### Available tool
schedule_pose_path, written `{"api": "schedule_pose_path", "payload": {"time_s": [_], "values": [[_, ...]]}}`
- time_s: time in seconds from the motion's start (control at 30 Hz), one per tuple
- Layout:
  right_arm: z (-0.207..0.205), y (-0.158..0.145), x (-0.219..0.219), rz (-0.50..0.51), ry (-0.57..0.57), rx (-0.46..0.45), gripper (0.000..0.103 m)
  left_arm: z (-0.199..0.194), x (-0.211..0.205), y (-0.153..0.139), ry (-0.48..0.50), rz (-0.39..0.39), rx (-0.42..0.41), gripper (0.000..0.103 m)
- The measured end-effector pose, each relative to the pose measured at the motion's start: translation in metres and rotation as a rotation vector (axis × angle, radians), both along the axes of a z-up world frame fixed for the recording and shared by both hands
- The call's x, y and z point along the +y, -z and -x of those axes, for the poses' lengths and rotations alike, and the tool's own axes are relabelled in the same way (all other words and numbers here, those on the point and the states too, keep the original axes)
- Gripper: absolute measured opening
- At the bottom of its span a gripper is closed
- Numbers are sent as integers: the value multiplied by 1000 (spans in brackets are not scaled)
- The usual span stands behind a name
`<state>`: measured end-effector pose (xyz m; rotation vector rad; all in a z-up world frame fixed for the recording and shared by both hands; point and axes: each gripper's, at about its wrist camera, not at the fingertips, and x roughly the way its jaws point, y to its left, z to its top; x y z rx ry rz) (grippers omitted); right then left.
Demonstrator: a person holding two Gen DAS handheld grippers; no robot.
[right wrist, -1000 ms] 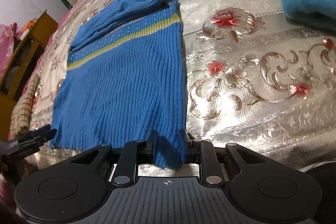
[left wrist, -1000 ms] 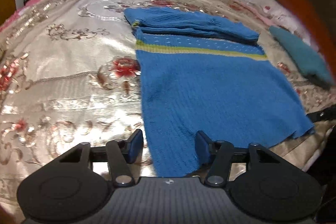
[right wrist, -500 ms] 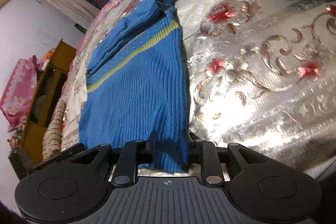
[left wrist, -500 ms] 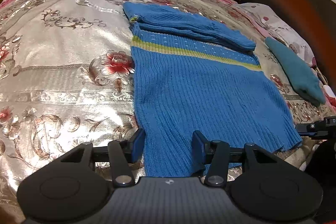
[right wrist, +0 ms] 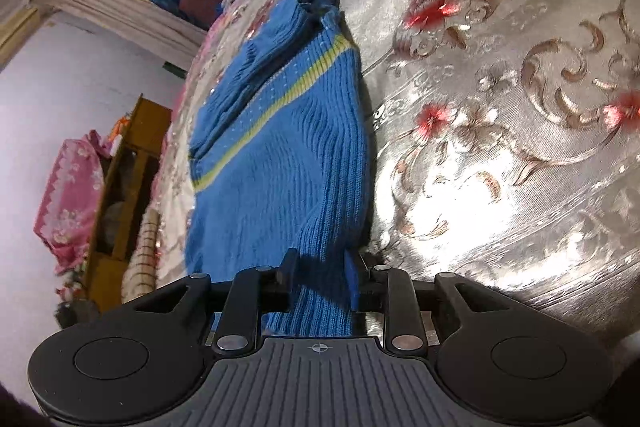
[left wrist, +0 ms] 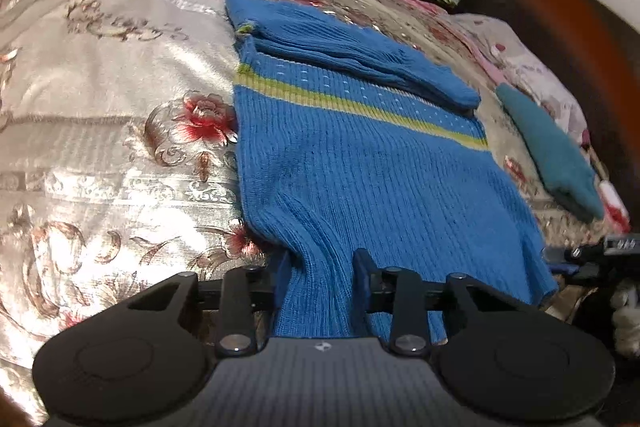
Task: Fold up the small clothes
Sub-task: 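Close both grippers on the sweater hem, then lift the hem with both grippers and fold it toward the collar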
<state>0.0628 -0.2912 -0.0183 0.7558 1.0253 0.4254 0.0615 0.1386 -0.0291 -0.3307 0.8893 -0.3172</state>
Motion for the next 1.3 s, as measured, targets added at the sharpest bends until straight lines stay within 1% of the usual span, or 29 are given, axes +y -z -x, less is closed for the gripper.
{"api": "schedule_pose_path", "payload": {"time_s": [0.03, 0.1, 0.33, 0.4, 0.47, 0.57, 0.67, 0.77, 0.8, 0.83, 0.87, 0.97, 1.0, 1.07, 1.17, 1.3], "values": [[-1, 1, 1, 9, 4, 1, 25, -1, 1, 1, -5, 12, 3, 37], [-3, 1, 2, 19, 23, 2, 25, -1, 1, 1, -5, 11, 2, 37], [0, -2, 3, 28, 71, -6, 26, 3, -11, -2, 20, -67, -21, 38], [2, -3, 2, 37, 85, -19, 33, 3, -13, -2, 29, -86, -25, 39], [4, -4, -1, 42, 107, -33, 37, 1, -14, -2, 36, -89, -25, 40], [4, 1, -2, 32, 119, -23, 37, -2, -14, -2, 58, -86, -23, 45], [2, 3, 1, 19, 109, -21, 37, -6, -14, -1, 68, -79, -29, 45], [-4, 8, 3, -38, 91, 3, 37, -7, -10, -1, 50, -22, -20, 44], [-6, 9, 4, -54, 84, 9, 35, -8, -8, -1, 49, 10, -11, 38], [-8, 11, 5, -66, 79, 13, 32, -10, -6, -1, 51, 40, -1, 33], [-10, 13, 6, -79, 71, 22, 24, -12, -5, -1, 53, 69, 9, 25], [-13, 20, 9, -139, 64, 44, 13, -18, -4, -5, 63, 128, 8, 20], [-13, 20, 9, -160, 67, 41, 12, -21, -4, -8, 66, 151, 4, 19], [-15, 15, 9, -217, 77, 17, 11, -29, -3, -15, 68, 194, -16, 19], [-23, 1, 6, -304, 98, -46, 11, -45, -1, -28, 63, 257, -56, 18], [-52, -24, 5, -385, 132, -142, 10, -75, 4, -52, 47, 315, -146, 18]]}}
